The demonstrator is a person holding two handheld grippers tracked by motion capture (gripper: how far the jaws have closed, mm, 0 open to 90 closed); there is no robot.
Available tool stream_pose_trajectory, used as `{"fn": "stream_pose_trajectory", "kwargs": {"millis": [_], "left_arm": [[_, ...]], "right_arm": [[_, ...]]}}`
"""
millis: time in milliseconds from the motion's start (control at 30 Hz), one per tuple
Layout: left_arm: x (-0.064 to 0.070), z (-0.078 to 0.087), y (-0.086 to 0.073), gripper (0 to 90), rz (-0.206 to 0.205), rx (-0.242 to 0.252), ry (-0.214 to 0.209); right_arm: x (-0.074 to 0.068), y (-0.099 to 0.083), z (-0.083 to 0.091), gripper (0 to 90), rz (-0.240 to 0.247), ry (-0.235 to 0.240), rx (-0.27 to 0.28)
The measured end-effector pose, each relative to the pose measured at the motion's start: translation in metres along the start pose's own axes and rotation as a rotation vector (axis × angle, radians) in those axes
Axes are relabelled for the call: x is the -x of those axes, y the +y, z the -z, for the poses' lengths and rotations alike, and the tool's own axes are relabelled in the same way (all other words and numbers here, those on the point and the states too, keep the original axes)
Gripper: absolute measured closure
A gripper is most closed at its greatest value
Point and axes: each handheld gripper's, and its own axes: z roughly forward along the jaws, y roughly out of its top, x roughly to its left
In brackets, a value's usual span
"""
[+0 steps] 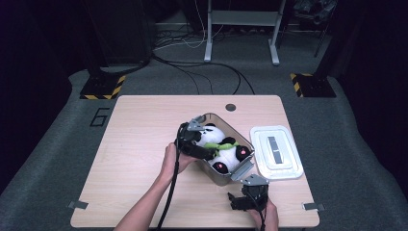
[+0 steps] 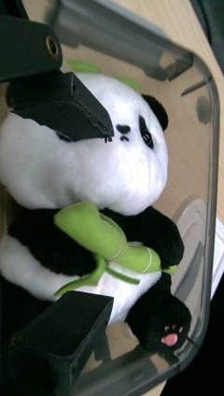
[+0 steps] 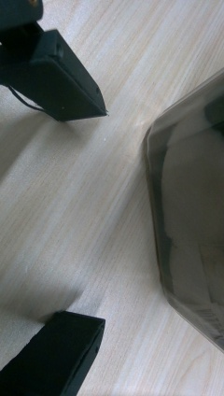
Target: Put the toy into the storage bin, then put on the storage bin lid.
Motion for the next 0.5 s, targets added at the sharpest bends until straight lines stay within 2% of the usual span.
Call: {"fn": "stream_pose_trajectory", "kwargs": {"millis": [233, 500], "left_arm": [[-0.008, 0.032, -0.018, 15.0, 0.019, 0.057, 0.032], [-0.028, 0.061, -0.054, 13.5, 0.071, 0.086, 0.096]], "right_arm": [[0.000, 0.000, 0.000, 0.7, 0.002, 0.000, 0.000], [0.001, 0.000, -0.001, 0.0, -0.002, -0.006, -0.001]]}}
